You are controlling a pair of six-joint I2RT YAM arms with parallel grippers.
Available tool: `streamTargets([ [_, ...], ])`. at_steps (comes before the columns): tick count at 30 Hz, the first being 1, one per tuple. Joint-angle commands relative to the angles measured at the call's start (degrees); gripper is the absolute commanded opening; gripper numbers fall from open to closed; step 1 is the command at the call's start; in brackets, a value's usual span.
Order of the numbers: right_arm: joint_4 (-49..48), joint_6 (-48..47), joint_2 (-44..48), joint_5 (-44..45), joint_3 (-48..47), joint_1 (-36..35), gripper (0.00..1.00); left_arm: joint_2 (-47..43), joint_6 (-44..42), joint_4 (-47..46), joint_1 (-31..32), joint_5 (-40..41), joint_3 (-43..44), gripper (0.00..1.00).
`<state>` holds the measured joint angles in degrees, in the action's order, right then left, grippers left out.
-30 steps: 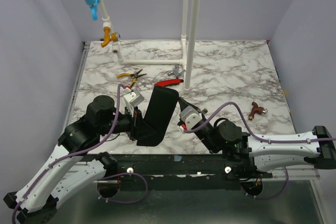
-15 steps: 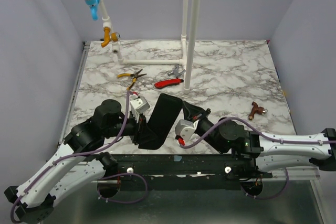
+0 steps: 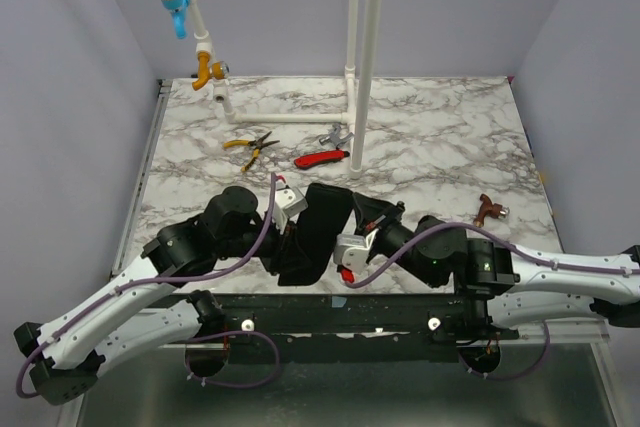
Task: Sort the hair-cutting tools
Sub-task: Zip the hairdressing tool bag.
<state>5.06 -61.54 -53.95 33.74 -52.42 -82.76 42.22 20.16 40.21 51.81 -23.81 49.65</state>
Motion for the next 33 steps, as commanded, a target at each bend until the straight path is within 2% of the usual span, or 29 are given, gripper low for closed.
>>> streamTargets([
  [1, 1.3, -2.99, 2.39, -2.03, -6.9, 0.32, 0.01, 2.74, -0.44, 9.34, 1.36, 0.99, 1.29, 0.0],
  [6, 6.03, 2.8, 4.12, -5.66, -8.0, 0.35, 0.01, 1.72, -0.86, 5.57, 1.45, 1.24, 3.67, 0.0],
  [12, -2.01, 10.85, 8.52, -10.26, -1.46, 0.32, 0.01, -0.96, 2.31, -8.83, 1.45, -3.34, 1.04, 0.0],
  [16, -3.39, 17.66, 9.87, -10.33, 1.23, 0.32, 0.01, -4.42, 2.62, -15.6, 1.43, -5.58, -2.28, 0.0],
  [17, -2.91, 20.33, 10.17, -10.66, 1.26, 0.34, 0.06, -5.39, 2.12, -16.17, 1.41, -5.74, -2.8, 0.0],
  [19, -1.82, 24.86, 11.05, -12.83, 1.48, 0.32, 0.27, -7.91, 1.43, -17.12, 1.45, -6.01, -3.9, 0.0],
  [24, -7.16, 34.69, 14.61, -16.78, 5.14, 0.33, 0.51, -12.85, 0.76, -17.5, 1.47, -4.1, -5.81, 0.0],
  [25, -8.58, 37.24, 15.2, -16.82, 5.94, 0.32, 0.59, -14.32, 0.67, -17.87, 1.41, -4.01, -6.25, 0.0],
  [26, -9.74, 41.02, 15.6, -16.81, 6.35, 0.32, 0.76, -15.67, 0.67, -18.63, 1.38, -4.24, -6.98, 0.0],
  [31, -14.43, 57.18, 15.3, -18.33, 6.37, 0.33, 0.98, -23.76, 0.22, -24.78, 1.36, -8.01, -11.02, 0.0],
  [33, -16.05, 61.14, 14.42, -21.17, 5.77, 0.36, 1.0, -24.54, -0.87, -24.63, 1.36, -9.7, -10.65, 0.0],
])
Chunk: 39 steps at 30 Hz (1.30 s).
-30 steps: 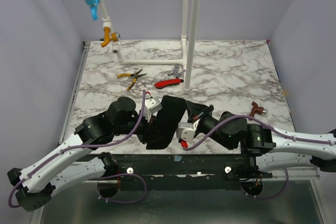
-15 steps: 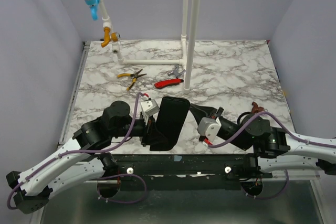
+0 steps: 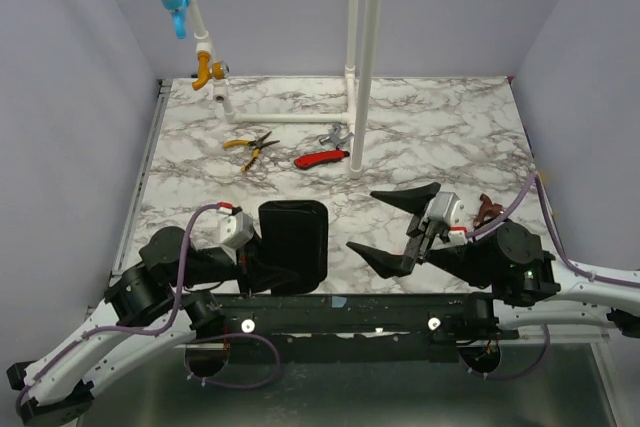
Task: Sort the hair-cutting tools
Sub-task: Zip the hairdressing tool bag.
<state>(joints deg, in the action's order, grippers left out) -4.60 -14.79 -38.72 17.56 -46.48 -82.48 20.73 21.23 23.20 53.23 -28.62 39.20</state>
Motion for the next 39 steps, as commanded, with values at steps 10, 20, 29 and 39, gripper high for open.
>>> streamTargets([
  [10, -1.59, 29.54, -10.69, -14.14, -13.13, 0.12, 1.0, 8.86, -8.66, 4.7, -0.06, -9.39, 10.11, 0.0],
  [20, 8.55, 35.46, -20.41, -18.39, -21.83, 2.44, 0.79, 14.25, -11.52, 8.34, 0.01, -12.11, 15.15, 0.0],
  [29, 10.4, 38.25, -20.35, -25.29, -22.47, 6.85, 0.23, 15.68, -15.84, 13.01, -0.02, -10.96, 20.08, 0.0],
  [39, 0.9, 37.1, -18.5, -9.67, -18.77, 7.1, 0.01, 5.51, -10.8, 2.01, -0.14, 15.26, 13.91, 0.98],
])
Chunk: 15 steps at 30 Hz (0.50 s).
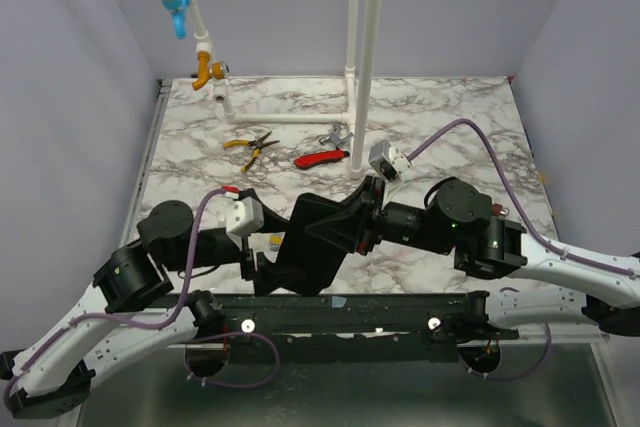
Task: Sort the hair-cutting tools
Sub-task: Zip the hairdressing tool bag.
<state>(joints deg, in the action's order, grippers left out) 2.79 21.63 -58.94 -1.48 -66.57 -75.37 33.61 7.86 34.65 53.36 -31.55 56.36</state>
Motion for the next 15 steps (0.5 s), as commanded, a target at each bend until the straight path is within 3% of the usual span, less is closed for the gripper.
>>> streamTargets([
  [1, -9.09, 0.59, 1.89, 11.97, 2.4, -0.03, 0.01, -9.19, 3.96, -10.98, -0.28, 21.79, -4.45, 0.98],
  [4, -19.63, -0.34, 2.72, 20.05, 6.63, -0.02, 0.01, -15.88, 7.66, -15.99, -0.37, 34.44, -8.42, 0.98],
  [7, -30.41, -1.77, 1.82, 27.63, 9.34, 0.12, 0.01, -21.69, 12.45, -18.81, -0.37, 42.14, -11.67, 0.99],
  [11, -47.27, -1.52, 0.08, 30.61, 13.54, 2.8, 0.01, -27.52, 19.27, -25.6, -0.35, 42.03, -18.43, 0.98],
  [15, -68.75, -1.21, -3.29, 31.66, 18.31, 4.51, 0.01, -27.25, 25.23, -35.11, -0.37, 36.66, -24.83, 0.98],
])
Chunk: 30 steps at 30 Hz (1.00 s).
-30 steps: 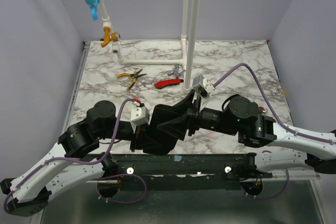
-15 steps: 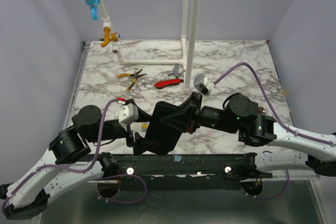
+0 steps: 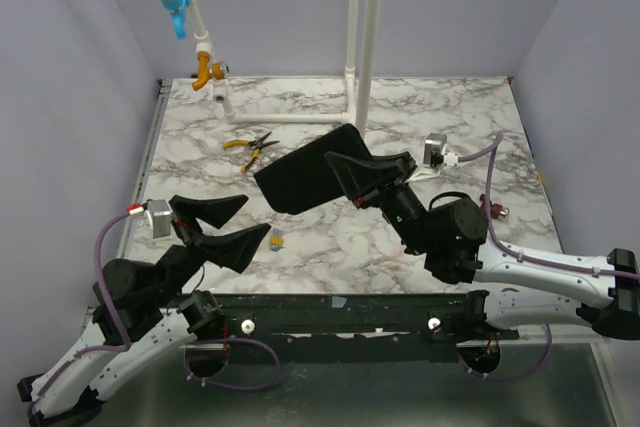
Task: Sort the hair-cutting tools
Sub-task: Zip the hairdressing tool bag.
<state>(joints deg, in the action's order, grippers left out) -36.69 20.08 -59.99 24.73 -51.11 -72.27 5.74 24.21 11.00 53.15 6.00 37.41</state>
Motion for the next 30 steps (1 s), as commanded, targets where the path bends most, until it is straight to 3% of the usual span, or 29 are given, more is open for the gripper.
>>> streamTargets([
  [1, -31.59, 0.5, -3.11, 5.69, 3.07, 1.59, 0.01, 1.9, 9.88, -14.9, -0.15, -3.45, -7.22, 0.98],
  [5, -39.87, 2.28, -6.19, 4.86, 4.61, 1.7, 0.01, 8.15, 12.61, -27.27, -0.22, -11.49, -10.4, 0.98],
  [10, -47.46, 6.01, -6.34, 4.77, 9.97, 1.71, 0.01, 14.39, 12.97, -40.37, -0.34, -12.79, -11.53, 0.98],
  [15, -48.98, 10.62, -4.8, 4.03, 13.55, 1.78, 0.01, 22.42, 13.66, -47.67, -0.66, -12.54, -9.95, 0.98],
  [19, -48.8, 13.4, -3.4, 3.12, 15.11, 1.73, 0.01, 28.14, 15.79, -62.87, -0.98, -11.13, -12.59, 0.99],
  [21, -48.14, 14.32, -2.63, 2.85, 15.85, 1.77, 0.01, 30.92, 16.05, -66.2, -1.4, -11.43, -11.55, 0.98],
  [23, -46.71, 15.19, -1.65, 2.44, 16.43, 1.73, 0.01, 33.69, 16.14, -68.36, -1.79, -11.84, -10.14, 0.92],
  [27, -42.06, 15.81, 1.17, 0.6, 17.74, 1.77, 0.01, 36.96, 19.66, -73.39, -4.21, -13.32, -8.7, 0.62],
  [30, -37.71, 15.67, 3.5, 0.53, 18.97, 1.67, 0.01, 39.06, 23.02, -75.01, -6.35, -17.38, -7.3, 0.49],
])
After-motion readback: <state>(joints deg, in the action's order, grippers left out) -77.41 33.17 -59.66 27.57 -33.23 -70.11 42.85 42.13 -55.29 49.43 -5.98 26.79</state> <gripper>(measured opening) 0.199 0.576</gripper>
